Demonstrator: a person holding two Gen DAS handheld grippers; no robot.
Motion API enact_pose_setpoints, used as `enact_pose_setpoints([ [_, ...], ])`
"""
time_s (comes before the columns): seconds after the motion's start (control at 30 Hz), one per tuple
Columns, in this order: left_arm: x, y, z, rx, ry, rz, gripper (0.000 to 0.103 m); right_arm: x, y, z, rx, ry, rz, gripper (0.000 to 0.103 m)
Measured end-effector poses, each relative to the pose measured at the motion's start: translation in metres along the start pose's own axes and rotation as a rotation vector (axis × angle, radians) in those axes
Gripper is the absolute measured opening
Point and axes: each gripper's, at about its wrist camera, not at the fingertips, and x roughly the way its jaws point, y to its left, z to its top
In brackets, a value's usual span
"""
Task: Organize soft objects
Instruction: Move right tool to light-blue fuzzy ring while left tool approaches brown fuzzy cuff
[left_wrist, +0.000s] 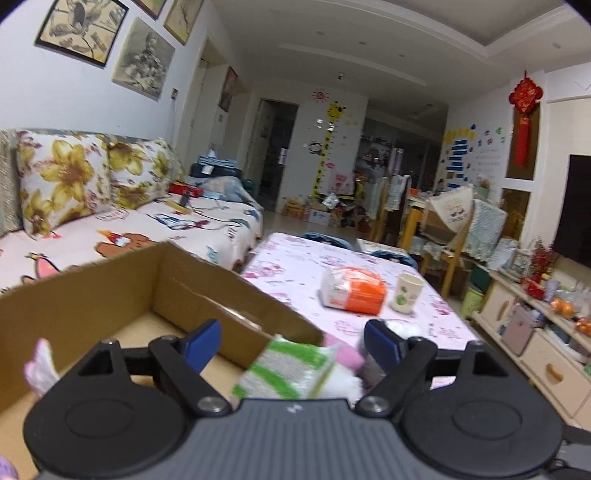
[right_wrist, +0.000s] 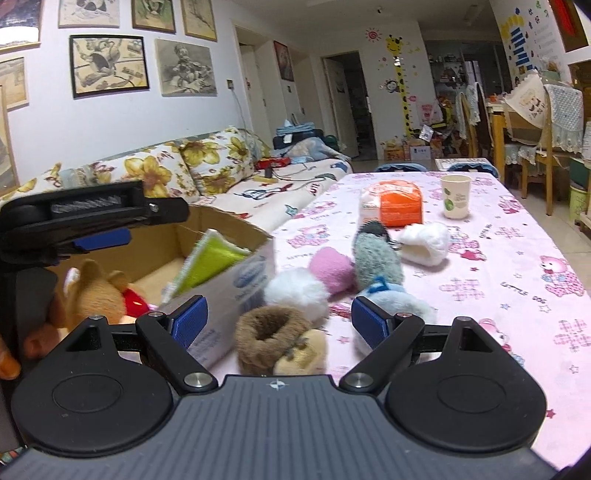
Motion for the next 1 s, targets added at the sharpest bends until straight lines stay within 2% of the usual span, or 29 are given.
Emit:
enact_pose_setpoints([
  [0.2, 0.008, -0.008, -0.007, 0.014, -0.004, 0.017, 0.088, 0.01, -0.012, 0.0, 0.028, 0.019, -0.035, 0.103],
  [0.4, 0.02, -0.012, -0.009, 0.078, -0.05, 0.11, 0.088, 0.019, -0.018, -0.004, 0.01, 0.036, -0.06, 0.103],
  [0.67, 0.036, 0.0, -0.004, 0.064, -0.081, 0.18, 0.088, 0.026, -0.039, -0.005, 0.037, 0.042, -0.113, 0.103],
  [0.8, 0.032, -0.01, -0.009, 0.124, -0.091, 0.154, 0.09, 0.036, -0.048, -0.008, 0.051, 0.066, -0.139, 0.103],
  [1.0, 0.018, -0.032, -0.014, 0.196, -0.091, 0.062, 0.091, 0.053, -0.056, -0.012, 0.07, 0.116, -0.129, 0.103],
])
